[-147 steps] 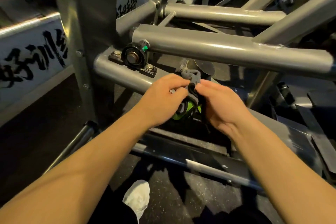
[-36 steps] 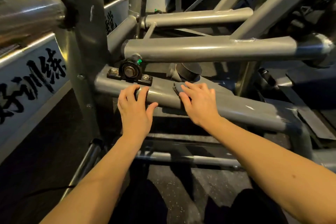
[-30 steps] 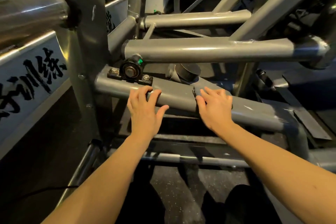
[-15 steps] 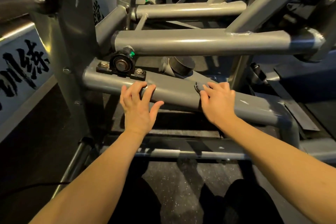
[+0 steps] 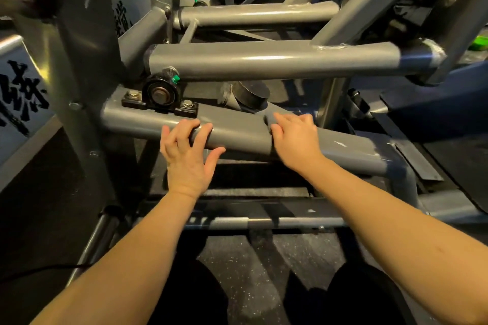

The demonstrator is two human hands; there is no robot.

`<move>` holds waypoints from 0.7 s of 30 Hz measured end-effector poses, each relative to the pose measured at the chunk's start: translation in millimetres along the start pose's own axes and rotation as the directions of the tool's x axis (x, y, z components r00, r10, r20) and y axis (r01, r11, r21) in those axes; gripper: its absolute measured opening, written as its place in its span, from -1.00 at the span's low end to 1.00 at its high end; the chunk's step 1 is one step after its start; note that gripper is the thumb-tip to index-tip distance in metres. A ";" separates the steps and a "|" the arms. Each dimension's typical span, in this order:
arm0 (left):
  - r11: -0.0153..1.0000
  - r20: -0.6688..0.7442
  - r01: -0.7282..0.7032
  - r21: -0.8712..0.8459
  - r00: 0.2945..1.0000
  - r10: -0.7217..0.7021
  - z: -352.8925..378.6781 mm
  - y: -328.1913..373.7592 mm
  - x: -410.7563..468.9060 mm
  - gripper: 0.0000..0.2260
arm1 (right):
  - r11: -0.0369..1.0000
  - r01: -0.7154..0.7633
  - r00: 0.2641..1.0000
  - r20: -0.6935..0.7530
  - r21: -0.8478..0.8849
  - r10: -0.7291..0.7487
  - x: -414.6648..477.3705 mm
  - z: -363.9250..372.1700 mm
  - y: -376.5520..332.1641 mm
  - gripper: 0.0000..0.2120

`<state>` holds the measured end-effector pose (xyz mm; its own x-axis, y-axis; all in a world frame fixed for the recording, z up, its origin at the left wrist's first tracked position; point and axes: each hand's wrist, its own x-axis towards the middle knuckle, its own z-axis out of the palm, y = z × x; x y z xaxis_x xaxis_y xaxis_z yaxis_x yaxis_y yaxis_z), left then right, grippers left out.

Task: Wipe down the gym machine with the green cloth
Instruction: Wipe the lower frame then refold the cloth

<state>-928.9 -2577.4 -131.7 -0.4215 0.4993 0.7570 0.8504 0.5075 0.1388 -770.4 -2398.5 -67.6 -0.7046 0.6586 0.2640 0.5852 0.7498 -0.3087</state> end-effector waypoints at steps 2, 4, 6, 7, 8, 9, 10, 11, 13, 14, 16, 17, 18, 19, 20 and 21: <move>1.000 -0.003 -0.002 0.008 1.000 0.002 0.3 -0.5 0.2 -0.50 | 0.994 -0.086 0.996 0.042 0.068 0.084 -2.5 -10.3 -0.3 -0.79; 1.000 -0.013 -0.011 0.006 1.000 0.011 0.9 -0.9 -0.2 -0.50 | 0.975 -0.142 0.986 0.113 0.173 0.123 -6.2 -21.8 -10.0 -0.67; 1.000 -0.027 -0.020 0.007 0.999 0.020 1.7 -0.9 -0.6 -0.49 | 0.942 -0.148 0.983 0.145 0.302 0.109 -8.0 -27.5 -16.3 -0.62; 1.000 -0.032 -0.022 0.007 0.999 0.022 1.9 -1.1 -0.8 -0.49 | 0.933 -0.104 0.988 0.140 0.345 0.059 -9.4 -28.8 -20.1 -0.61; 1.000 -0.035 -0.024 0.007 0.999 0.024 2.2 -1.5 -0.7 -0.49 | 0.937 -0.021 0.993 0.119 0.348 -0.022 -9.9 -28.3 -21.8 -0.61; 1.000 -0.035 -0.025 0.009 0.999 0.025 2.6 -1.9 -0.8 -0.48 | 0.946 0.079 0.989 0.095 0.315 -0.115 -9.9 -26.3 -21.4 -0.63; 1.000 -0.032 -0.026 0.013 0.999 0.026 2.9 -2.2 -0.7 -0.48 | 0.956 0.166 0.978 0.086 0.243 -0.192 -9.1 -23.5 -19.2 -0.63; 0.999 -0.030 -0.028 0.017 0.999 0.028 3.5 -2.6 -0.8 -0.47 | 0.961 0.230 0.966 0.086 0.152 -0.244 -8.1 -20.5 -16.6 -0.62; 0.999 -0.038 -0.040 0.014 0.998 0.041 5.5 -3.8 -1.5 -0.46 | 0.956 0.294 0.952 0.090 0.002 -0.293 -7.1 -13.3 -12.3 -0.54; 0.999 -0.046 -0.046 0.015 0.998 0.047 6.6 -4.6 -1.8 -0.45 | 0.951 0.309 0.946 0.103 -0.009 -0.306 -6.3 -8.7 -12.5 -0.51; 0.998 -0.053 -0.057 0.025 0.997 0.058 8.7 -7.4 -2.6 -0.45 | 0.937 0.349 0.927 0.143 0.007 -0.346 -3.6 1.6 -19.6 -0.47; 0.998 -0.053 -0.062 0.032 0.997 0.064 10.1 -8.8 -2.8 -0.46 | 0.930 0.366 0.917 0.162 0.015 -0.364 -1.2 6.0 -25.6 -0.47; 0.997 -0.054 -0.066 0.041 0.996 0.068 11.0 -9.9 -2.9 -0.48 | 0.928 0.372 0.911 0.177 0.034 -0.372 2.7 9.6 -32.5 -0.47; 0.996 -0.055 -0.069 0.048 0.996 0.072 11.7 -10.7 -2.9 -0.49 | 0.927 0.372 0.907 0.188 0.058 -0.376 7.9 12.1 -39.2 -0.47; 0.996 -0.060 -0.072 0.051 0.995 0.075 12.1 -10.6 -3.1 -0.50 | 0.926 0.370 0.905 0.195 0.079 -0.378 13.1 13.5 -44.7 -0.46; 0.996 -0.066 -0.074 0.051 0.995 0.077 12.1 -10.1 -3.5 -0.51 | 0.924 0.372 0.903 0.199 0.089 -0.382 17.6 14.0 -48.4 -0.45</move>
<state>-939.8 -2575.7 -143.5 -0.3328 0.4892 0.8062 0.8619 0.5047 0.0496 -816.7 -2424.1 -60.9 -0.9393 0.2954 0.1748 0.2431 0.9320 -0.2688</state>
